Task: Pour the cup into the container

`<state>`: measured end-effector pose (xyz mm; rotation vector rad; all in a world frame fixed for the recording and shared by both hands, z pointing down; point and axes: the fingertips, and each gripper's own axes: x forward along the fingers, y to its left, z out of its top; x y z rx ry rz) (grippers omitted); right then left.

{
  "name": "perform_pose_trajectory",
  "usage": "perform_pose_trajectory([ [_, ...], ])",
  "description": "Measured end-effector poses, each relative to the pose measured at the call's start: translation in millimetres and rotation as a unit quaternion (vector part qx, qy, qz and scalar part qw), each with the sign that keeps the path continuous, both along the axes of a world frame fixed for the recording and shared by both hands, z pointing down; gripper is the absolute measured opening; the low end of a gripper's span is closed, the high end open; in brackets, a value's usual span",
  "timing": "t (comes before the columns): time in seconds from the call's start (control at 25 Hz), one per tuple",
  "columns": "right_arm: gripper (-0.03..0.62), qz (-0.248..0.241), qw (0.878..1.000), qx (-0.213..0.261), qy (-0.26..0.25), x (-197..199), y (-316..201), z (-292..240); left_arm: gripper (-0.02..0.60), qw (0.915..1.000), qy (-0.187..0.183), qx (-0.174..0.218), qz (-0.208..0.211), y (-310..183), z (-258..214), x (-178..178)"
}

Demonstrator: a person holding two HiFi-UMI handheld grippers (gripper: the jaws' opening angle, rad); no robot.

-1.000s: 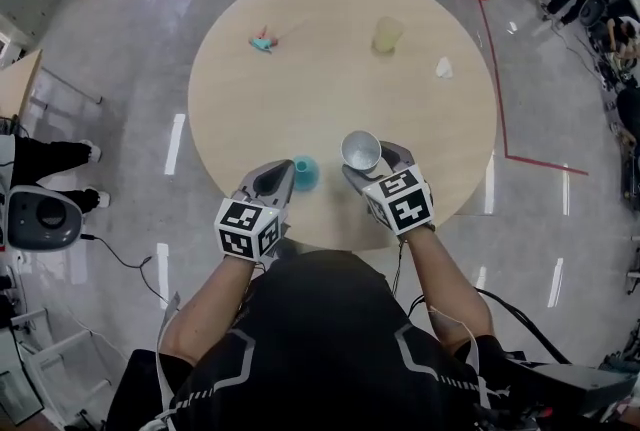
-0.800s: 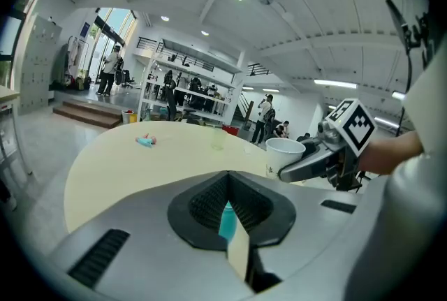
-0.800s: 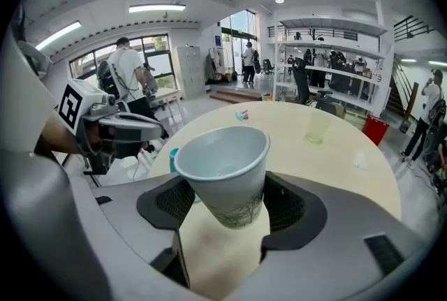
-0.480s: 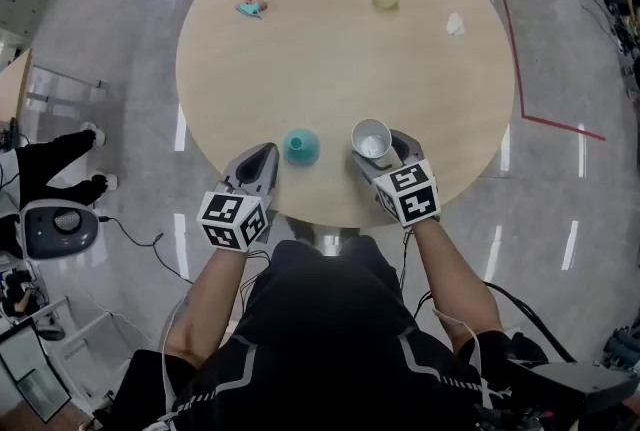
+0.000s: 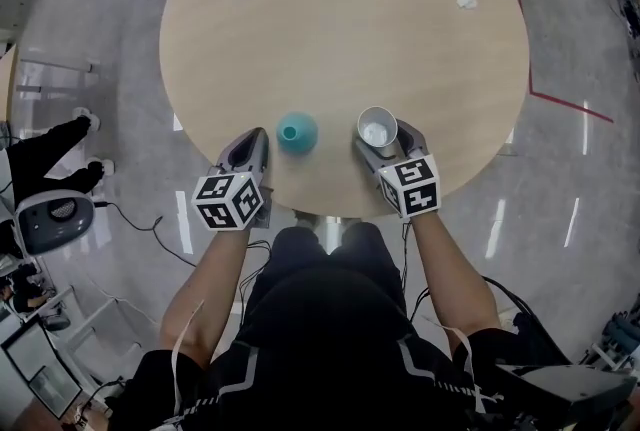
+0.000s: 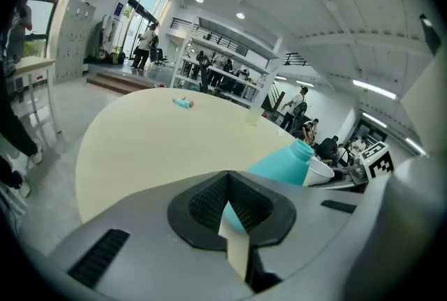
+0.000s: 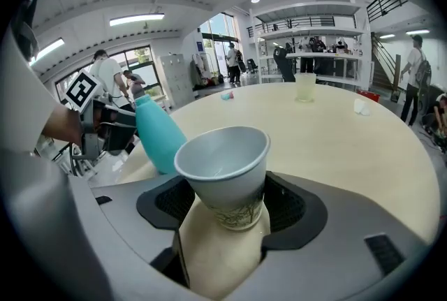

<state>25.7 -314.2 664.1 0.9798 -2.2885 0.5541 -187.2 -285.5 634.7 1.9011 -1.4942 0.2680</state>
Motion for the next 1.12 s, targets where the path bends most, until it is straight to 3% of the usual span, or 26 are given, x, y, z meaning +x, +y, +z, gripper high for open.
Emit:
perform_pose_trajectory([
  [0.2,0.310,0.022,0.999,-0.001,-0.026,7.5,1.1,6.7,0.000,0.9999,-0.006,-0.004,0.010,-1.1,8.1,4.1],
  [0.6,0.312,0.012,0.999,-0.004,-0.035,3.7,7.8,12.2,0.002,0.9998,-0.014,-0.005,0.011,4.3,6.3,6.8],
  [0.8,0.393,0.012,0.999,0.004,-0.029,5.3,9.6,6.5,0.002,0.9997,-0.021,0.003,0.010,9.7,-4.3,4.3],
  [1.0,0.403,0.028,0.999,0.032,-0.034,12.8,5.4,-18.6,0.002,0.9994,-0.026,0.024,0.005,9.7,-23.3,-0.6],
  [1.12,0.402,0.036,0.995,0.083,-0.039,17.6,-3.8,-58.0,0.000,0.9979,-0.023,0.060,0.005,4.1,-51.5,-0.1],
])
